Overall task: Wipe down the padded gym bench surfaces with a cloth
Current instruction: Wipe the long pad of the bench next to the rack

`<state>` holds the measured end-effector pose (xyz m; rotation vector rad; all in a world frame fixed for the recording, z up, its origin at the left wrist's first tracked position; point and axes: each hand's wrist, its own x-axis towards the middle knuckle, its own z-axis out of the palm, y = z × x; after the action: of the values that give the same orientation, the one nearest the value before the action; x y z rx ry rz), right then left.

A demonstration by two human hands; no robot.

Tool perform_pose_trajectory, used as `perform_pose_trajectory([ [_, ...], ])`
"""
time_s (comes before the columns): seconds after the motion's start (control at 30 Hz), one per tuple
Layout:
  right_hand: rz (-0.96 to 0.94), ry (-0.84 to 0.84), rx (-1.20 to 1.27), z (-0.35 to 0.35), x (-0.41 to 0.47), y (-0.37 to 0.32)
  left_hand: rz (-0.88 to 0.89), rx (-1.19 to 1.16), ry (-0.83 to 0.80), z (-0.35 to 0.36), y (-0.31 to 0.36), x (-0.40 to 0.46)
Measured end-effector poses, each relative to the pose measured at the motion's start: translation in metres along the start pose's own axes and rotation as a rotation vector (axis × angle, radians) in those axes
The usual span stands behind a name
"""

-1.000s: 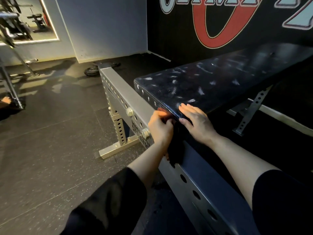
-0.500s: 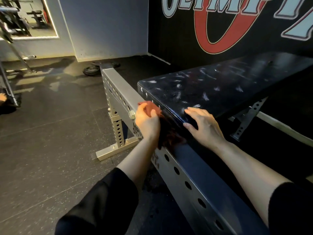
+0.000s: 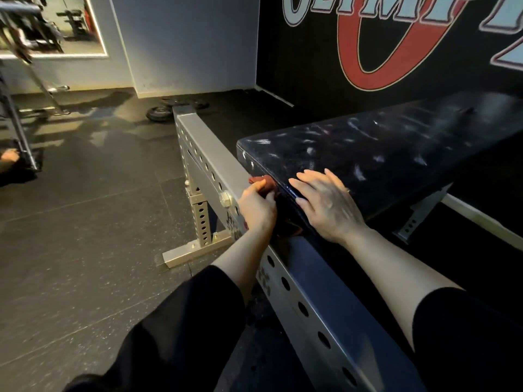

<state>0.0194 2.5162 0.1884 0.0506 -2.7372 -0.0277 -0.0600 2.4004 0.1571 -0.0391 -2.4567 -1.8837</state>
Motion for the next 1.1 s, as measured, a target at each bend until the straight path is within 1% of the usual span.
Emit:
perform_pose_trajectory([
  [0.07, -0.015, 0.049, -0.004, 0.002, -0.001, 0.001, 0.038, -0.038, -0.060, -0.002, -0.007, -0.023],
  [0.1, -0.019, 0.064, -0.003, 0.002, -0.002, 0.002, 0.085, -0.042, -0.079, -0.002, -0.011, -0.036],
  [0.17, -0.023, 0.079, -0.001, 0.002, -0.004, 0.003, 0.164, -0.029, -0.056, -0.001, -0.016, -0.048],
  [0.2, -0.022, 0.087, -0.001, 0.003, -0.005, 0.003, 0.171, -0.011, -0.030, 0.000, -0.014, -0.044],
  [0.23, -0.019, 0.093, 0.000, 0.002, -0.005, 0.003, 0.141, 0.001, -0.013, 0.001, -0.011, -0.035],
  [0.33, 0.011, 0.098, 0.046, 0.002, -0.005, 0.004, -0.031, -0.018, 0.000, 0.003, 0.003, -0.008],
  [0.4, 0.024, 0.118, 0.082, 0.003, -0.004, 0.005, -0.041, 0.006, -0.001, 0.004, 0.005, -0.011],
  [0.47, 0.026, 0.163, 0.114, 0.005, -0.005, 0.006, -0.006, 0.014, -0.047, 0.001, 0.001, -0.034],
  [0.53, 0.027, 0.195, 0.120, 0.004, -0.007, 0.005, 0.077, -0.002, -0.126, -0.002, -0.008, -0.066],
  [0.6, 0.040, 0.185, 0.145, -0.002, -0.009, 0.002, 0.181, -0.030, -0.206, -0.007, -0.016, -0.095],
  [0.67, 0.079, 0.177, 0.182, -0.008, -0.018, -0.002, 0.219, -0.046, -0.258, -0.010, -0.017, -0.106],
  [0.7, 0.095, 0.199, 0.184, -0.008, -0.027, -0.003, 0.197, -0.053, -0.246, -0.010, -0.016, -0.103],
  [0.8, 0.105, 0.264, 0.127, -0.006, -0.066, 0.007, 0.132, -0.036, -0.084, -0.003, -0.001, -0.083],
  [0.87, 0.111, 0.271, 0.105, -0.009, -0.082, 0.017, 0.058, -0.067, 0.001, 0.005, 0.011, -0.085],
  [0.93, 0.114, 0.269, 0.108, -0.012, -0.086, 0.021, 0.046, -0.061, -0.005, 0.008, 0.009, -0.102],
  [1.03, 0.143, 0.256, 0.160, -0.009, -0.083, 0.020, 0.121, -0.049, -0.137, 0.003, -0.009, -0.120],
  [1.1, 0.186, 0.248, 0.219, -0.009, -0.083, 0.019, 0.119, -0.037, -0.133, 0.002, -0.010, -0.114],
])
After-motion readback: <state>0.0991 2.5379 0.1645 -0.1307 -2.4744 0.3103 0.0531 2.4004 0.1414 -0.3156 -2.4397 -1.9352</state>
